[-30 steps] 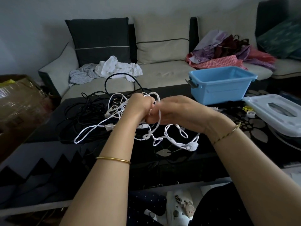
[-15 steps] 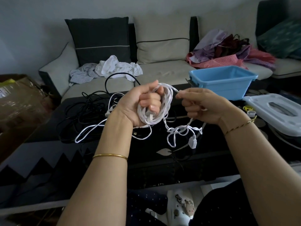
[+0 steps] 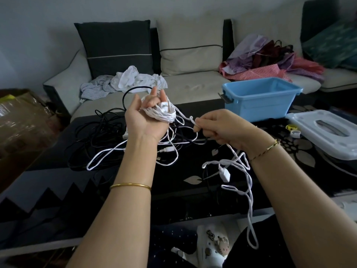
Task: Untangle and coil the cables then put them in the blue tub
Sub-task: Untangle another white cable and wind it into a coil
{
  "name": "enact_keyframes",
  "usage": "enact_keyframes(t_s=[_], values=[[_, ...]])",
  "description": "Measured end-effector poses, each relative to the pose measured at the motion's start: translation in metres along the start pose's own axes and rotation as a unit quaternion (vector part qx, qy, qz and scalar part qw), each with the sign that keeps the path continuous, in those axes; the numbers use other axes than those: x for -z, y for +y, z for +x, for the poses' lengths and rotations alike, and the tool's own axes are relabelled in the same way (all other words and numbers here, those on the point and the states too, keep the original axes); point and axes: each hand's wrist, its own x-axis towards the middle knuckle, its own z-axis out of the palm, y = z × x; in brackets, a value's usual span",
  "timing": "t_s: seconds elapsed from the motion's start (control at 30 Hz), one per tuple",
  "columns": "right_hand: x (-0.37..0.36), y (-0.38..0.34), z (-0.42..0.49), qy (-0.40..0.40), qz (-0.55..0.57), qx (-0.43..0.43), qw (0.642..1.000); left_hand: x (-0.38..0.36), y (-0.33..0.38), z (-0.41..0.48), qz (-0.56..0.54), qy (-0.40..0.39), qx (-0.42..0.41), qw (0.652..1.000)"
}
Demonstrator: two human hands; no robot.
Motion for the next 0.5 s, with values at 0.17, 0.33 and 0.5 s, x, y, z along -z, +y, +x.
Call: enact_keyframes(t_s=[0.17, 0.33, 0.5], values=[[-0.0035, -0.0030, -0.0039, 0.034, 0.004, 0.039, 0.999, 0.0037, 0.0071, 0.0061, -0.037, 0.009, -0.031, 0.999], [-0.0043, -0.0026, 0.0023, 0.168, -0.154, 0.130, 0.965, 0.0039, 0.0056, 0.0096, -0.036, 0.022, -0.068, 0.997], [-0.0029, -0.0022, 0.0020, 0.165, -0.246, 0.112, 0.949, 0.0002, 0.0037, 0.0091, -0.006, 0.022, -0.092, 0.996]])
